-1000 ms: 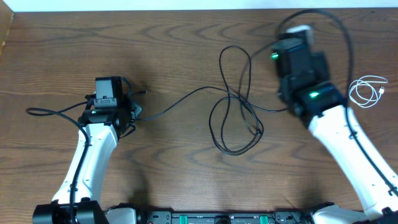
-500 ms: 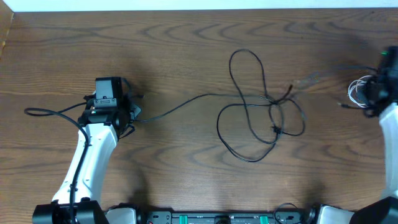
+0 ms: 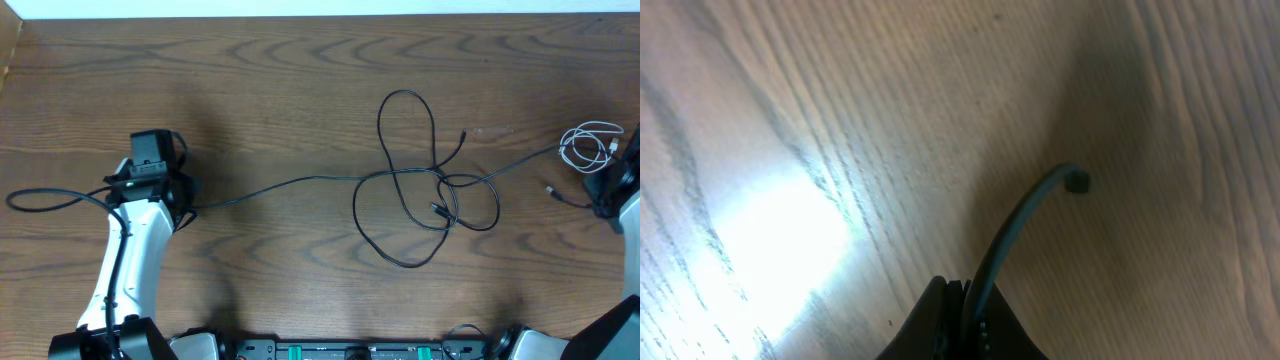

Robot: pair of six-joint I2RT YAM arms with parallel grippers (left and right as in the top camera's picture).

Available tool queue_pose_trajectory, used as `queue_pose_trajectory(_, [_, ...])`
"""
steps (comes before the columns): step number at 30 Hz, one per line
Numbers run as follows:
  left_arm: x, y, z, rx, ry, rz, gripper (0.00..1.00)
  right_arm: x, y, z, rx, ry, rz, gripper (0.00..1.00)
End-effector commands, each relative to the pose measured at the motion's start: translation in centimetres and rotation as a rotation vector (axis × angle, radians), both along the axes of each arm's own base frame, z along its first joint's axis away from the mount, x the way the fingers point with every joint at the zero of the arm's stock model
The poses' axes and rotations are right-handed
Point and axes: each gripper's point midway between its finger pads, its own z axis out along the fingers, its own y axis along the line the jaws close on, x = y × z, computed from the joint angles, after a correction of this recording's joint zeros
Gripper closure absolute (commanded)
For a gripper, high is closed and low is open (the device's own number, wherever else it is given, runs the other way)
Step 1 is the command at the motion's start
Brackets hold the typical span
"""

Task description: Untangle cables

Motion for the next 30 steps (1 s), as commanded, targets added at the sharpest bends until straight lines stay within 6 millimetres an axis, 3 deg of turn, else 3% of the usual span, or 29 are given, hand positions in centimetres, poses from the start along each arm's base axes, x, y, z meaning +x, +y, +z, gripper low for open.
queue_pose_trajectory(1, [0.2,0.2,0.2,-0.023,-0.014,0.029,0.90,-0.6,0.3,-1.8,0.021,-0.029,-0.068,0.99])
queue_pose_trajectory(6, [1.3,-1.6,0.2,-0.100,-0.044,-0.075,0.47,0.1,1.7,-3.0,0.051,-0.013,0.085,0.99])
queue_pose_trajectory(9, [3.1,-4.0,0.8,-0.167,-0.109,-0.288,0.15,1.0,3.4,-3.3,0.103,-0.018,0.211,0.99])
queue_pose_trajectory(10, [3.5,-4.7,1.0,-0.184,-0.127,-0.338,0.11,1.3,4.0,-3.4,0.118,-0.020,0.242,0.99])
queue_pose_trajectory(15, [5.2,-9.0,2.3,-0.272,-0.230,-0.580,0.07,1.2,5.6,-3.7,0.145,0.010,0.304,0.99])
queue_pose_trajectory(20, [5.8,-13.0,2.9,-0.287,-0.258,-0.711,0.07,1.4,6.1,-3.8,0.142,0.015,0.336,0.99])
queue_pose_trajectory(22, [5.7,-16.1,3.1,-0.292,-0.268,-0.802,0.07,1.8,7.0,-3.8,0.163,0.009,0.396,0.99])
queue_pose_trajectory(30, [5.1,-23.3,1.7,-0.322,-0.251,-1.003,0.10,2.6,10.4,-4.0,0.196,0.023,0.538,0.99])
